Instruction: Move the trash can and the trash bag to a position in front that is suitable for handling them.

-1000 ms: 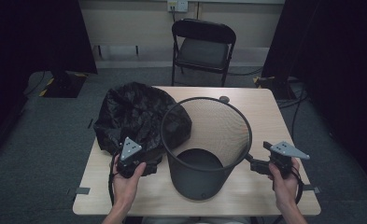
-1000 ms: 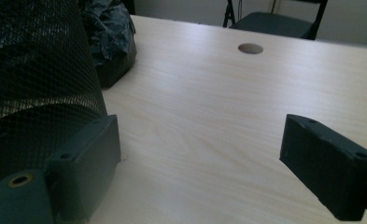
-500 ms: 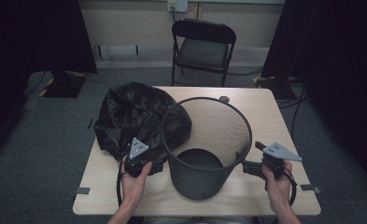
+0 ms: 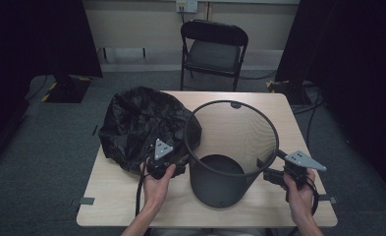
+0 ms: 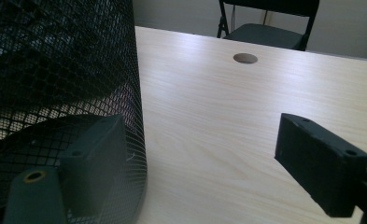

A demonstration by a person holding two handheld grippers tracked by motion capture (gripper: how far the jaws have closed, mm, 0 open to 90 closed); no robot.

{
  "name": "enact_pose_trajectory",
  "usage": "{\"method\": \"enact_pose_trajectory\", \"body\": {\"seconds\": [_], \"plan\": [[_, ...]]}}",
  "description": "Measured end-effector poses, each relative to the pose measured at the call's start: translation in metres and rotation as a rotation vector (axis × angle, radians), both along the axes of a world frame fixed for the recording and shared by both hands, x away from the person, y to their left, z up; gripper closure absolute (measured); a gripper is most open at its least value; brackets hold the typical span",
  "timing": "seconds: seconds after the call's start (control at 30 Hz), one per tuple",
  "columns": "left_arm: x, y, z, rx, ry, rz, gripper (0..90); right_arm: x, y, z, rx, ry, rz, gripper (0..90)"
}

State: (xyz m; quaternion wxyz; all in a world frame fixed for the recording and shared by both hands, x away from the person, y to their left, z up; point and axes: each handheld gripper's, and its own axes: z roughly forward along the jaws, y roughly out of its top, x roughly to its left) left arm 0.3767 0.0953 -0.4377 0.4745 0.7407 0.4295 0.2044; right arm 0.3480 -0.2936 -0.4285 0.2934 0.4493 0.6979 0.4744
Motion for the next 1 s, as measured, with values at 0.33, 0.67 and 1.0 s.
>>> {"method": "enact_pose_trajectory", "body": {"seconds": [0.33,0.67,1.0], "plan": [[0.017,-0.035,0.006,0.060,-0.012,-0.055,35.7,0.001,-0.032,-0.001,0.019,0.008,-0.043,17.8],[0.021,-0.033,0.012,0.052,-0.027,-0.067,20.5,0.004,-0.043,0.001,0.002,0.005,-0.052,12.1],[0.009,0.005,0.017,0.094,-0.036,-0.134,19.1,0.003,-0.043,-0.018,-0.046,0.074,-0.025,12.2]]}}
